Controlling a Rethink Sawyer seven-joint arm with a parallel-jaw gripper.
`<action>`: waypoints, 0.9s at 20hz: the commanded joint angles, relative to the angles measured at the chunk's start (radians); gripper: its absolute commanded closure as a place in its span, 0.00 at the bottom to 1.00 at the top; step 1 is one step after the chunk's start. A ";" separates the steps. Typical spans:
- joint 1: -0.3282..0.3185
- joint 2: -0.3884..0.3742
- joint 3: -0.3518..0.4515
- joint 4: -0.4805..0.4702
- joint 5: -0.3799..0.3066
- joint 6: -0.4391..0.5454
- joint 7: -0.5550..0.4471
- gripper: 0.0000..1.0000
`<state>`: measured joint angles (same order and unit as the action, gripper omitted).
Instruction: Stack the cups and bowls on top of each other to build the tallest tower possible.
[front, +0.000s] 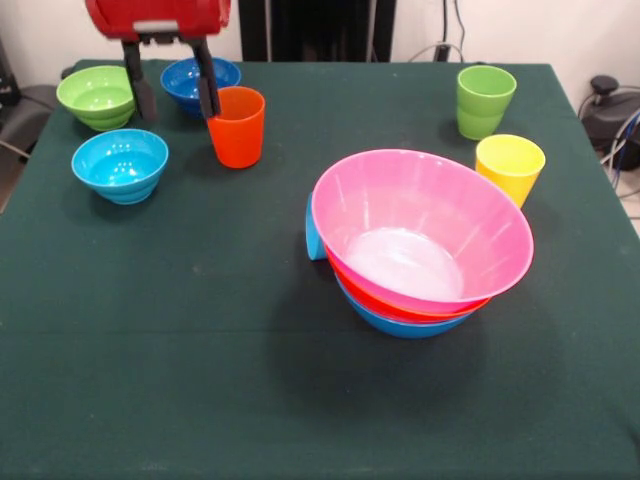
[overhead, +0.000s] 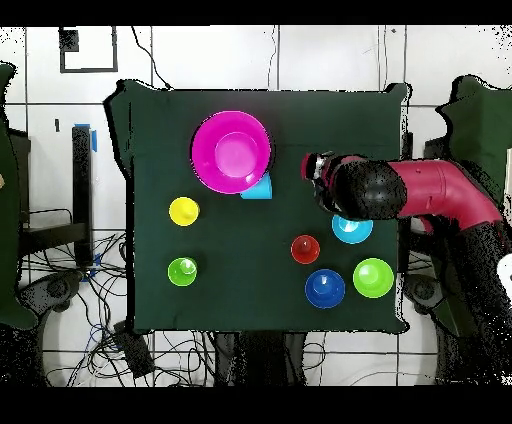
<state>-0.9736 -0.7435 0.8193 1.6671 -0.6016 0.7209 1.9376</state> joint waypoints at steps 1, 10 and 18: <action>-0.090 -0.143 0.012 0.308 0.042 -0.096 -0.028 0.00; -0.229 -0.268 0.139 0.516 0.024 -0.345 -0.039 0.00; -0.143 -0.267 -0.020 0.552 -0.165 -0.577 0.055 0.00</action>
<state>-1.2368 -1.0013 0.8877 2.1087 -0.5893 0.3045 1.9376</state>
